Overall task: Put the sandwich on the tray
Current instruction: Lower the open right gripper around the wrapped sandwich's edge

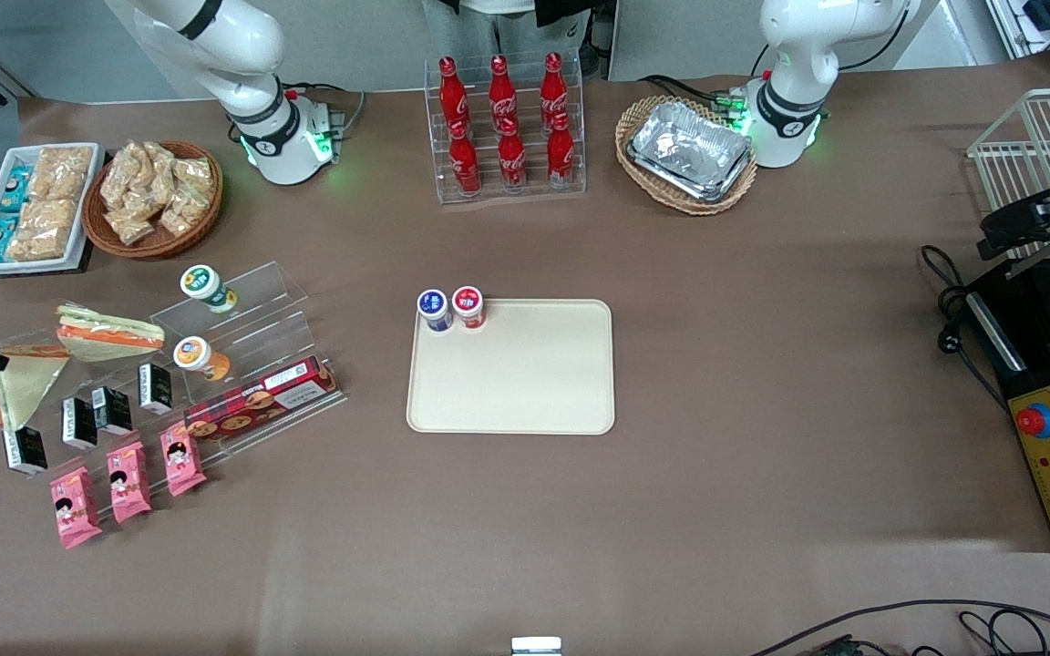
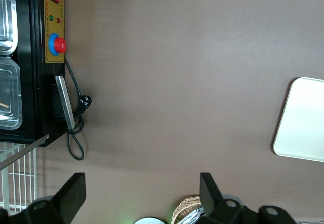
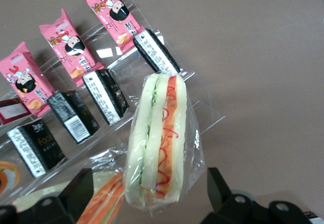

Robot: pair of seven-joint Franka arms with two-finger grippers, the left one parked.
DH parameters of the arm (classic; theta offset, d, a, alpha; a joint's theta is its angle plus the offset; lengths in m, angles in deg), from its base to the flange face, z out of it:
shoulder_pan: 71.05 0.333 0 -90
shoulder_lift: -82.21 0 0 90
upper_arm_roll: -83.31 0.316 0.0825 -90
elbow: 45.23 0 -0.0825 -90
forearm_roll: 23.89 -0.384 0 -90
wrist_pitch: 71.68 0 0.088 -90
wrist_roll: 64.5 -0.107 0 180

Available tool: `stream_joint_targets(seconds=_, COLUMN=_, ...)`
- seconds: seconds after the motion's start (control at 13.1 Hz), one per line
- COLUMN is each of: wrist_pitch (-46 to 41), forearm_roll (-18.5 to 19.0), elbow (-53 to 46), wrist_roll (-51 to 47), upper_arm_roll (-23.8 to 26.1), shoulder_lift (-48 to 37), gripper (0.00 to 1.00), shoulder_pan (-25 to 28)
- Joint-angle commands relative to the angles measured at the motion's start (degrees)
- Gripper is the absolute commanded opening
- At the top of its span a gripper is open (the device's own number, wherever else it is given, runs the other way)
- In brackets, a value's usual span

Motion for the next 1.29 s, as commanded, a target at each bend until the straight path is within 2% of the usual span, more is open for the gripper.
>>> stream_joint_targets(seconds=0.0, wrist_pitch=1.5, forearm_roll=-4.3, elbow=0.3, wrist_roll=0.8, upper_arm_roll=0.2, shoulder_lift=1.3, gripper=1.00, shoulder_pan=-1.5)
stream_joint_targets(seconds=0.53, wrist_pitch=1.8, forearm_roll=-5.1, elbow=2.6, wrist_roll=-2.8, upper_arm_roll=0.2, shoulder_lift=1.4, gripper=1.00, shoulder_pan=-1.6)
stream_joint_targets(seconds=1.22, wrist_pitch=6.2, forearm_roll=-5.0, elbow=3.9, wrist_roll=-2.7, upper_arm_roll=0.2, shoulder_lift=2.6, gripper=1.00, shoulder_pan=-1.6)
